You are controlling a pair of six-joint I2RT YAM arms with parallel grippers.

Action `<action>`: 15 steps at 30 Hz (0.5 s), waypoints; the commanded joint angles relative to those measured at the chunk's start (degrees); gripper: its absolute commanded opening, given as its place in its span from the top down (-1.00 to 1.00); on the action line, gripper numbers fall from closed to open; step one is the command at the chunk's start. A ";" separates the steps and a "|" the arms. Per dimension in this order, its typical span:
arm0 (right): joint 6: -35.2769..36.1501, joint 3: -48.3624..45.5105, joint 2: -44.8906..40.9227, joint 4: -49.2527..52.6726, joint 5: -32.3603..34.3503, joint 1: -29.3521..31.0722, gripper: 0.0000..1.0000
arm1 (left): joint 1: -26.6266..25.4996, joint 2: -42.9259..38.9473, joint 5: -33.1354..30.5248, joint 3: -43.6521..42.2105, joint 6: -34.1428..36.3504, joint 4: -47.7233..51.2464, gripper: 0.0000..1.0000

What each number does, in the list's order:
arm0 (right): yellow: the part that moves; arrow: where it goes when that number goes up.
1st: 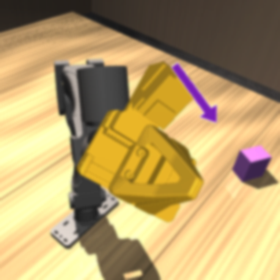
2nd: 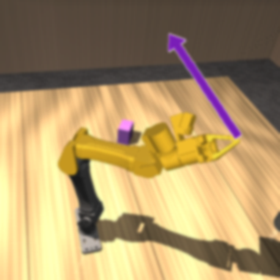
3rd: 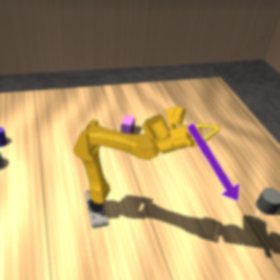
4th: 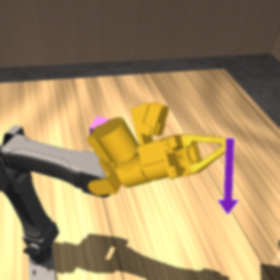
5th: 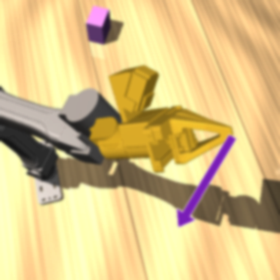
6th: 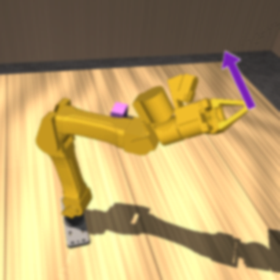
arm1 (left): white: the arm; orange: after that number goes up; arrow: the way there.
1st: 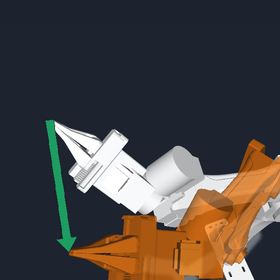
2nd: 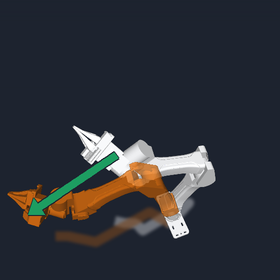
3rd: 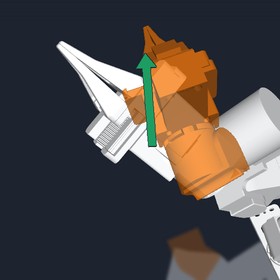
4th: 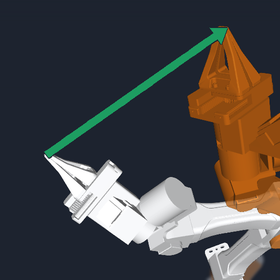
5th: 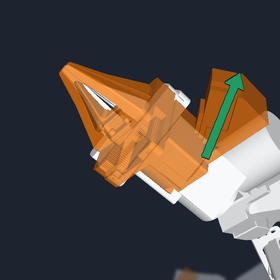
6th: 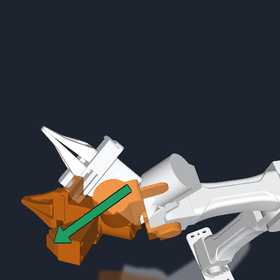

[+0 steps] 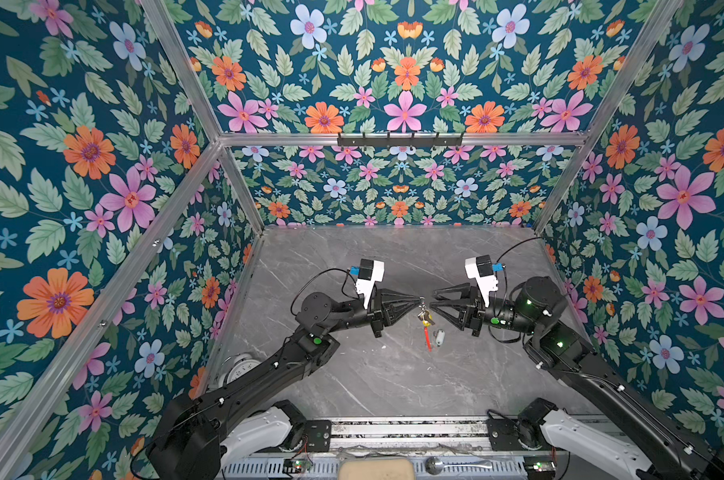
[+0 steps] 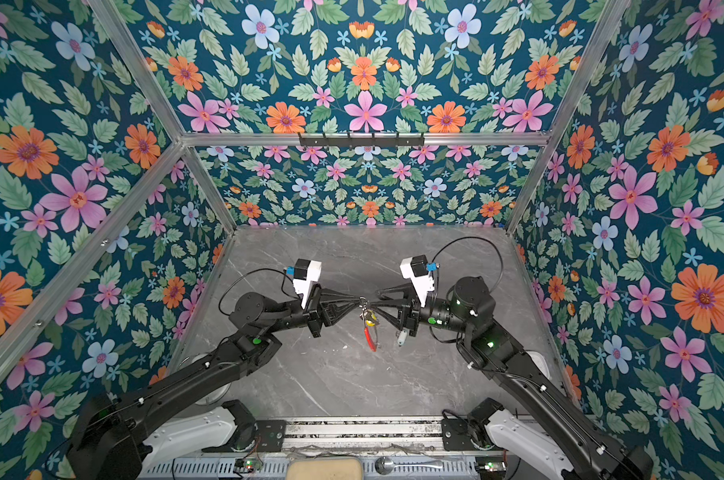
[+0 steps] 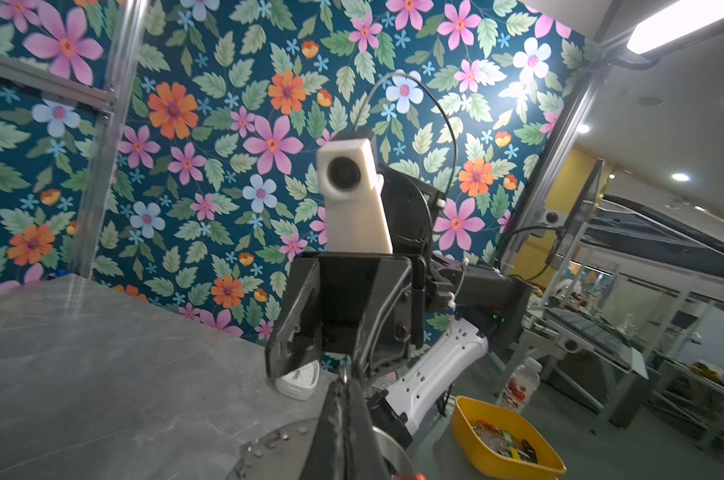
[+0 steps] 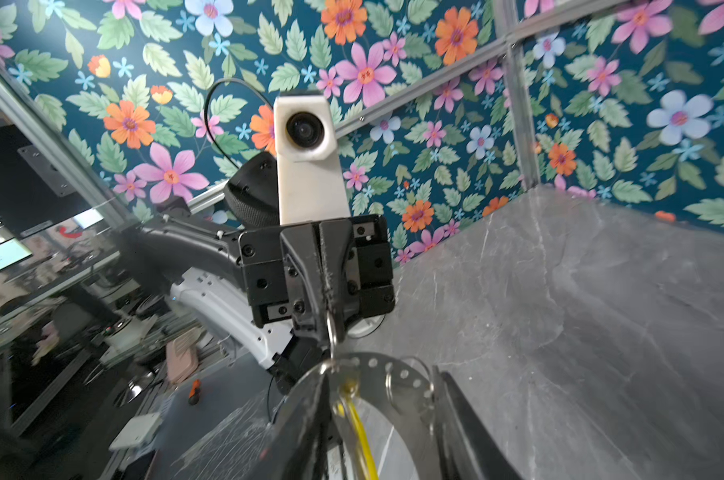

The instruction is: Remove the keys from the keyring

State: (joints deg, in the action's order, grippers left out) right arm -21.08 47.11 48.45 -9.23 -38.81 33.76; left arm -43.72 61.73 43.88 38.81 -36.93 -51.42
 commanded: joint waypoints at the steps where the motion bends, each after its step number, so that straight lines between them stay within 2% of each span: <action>1: -3.55 -1.98 -2.11 -8.96 8.40 0.39 0.04 | -0.89 -0.90 -7.67 -0.62 2.92 -3.34 1.00; 7: -5.30 -2.45 -1.42 -9.83 8.81 1.04 -0.02 | -2.03 -1.67 -12.69 -1.01 4.15 -2.13 1.00; 15: -3.71 -2.38 -1.47 -8.42 12.33 2.37 -0.05 | -5.36 -4.38 -20.48 0.51 10.86 6.86 1.00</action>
State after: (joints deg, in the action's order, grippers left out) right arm -25.26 44.51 47.07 -16.19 -28.23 36.10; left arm -48.58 58.02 27.11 38.94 -29.43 -46.54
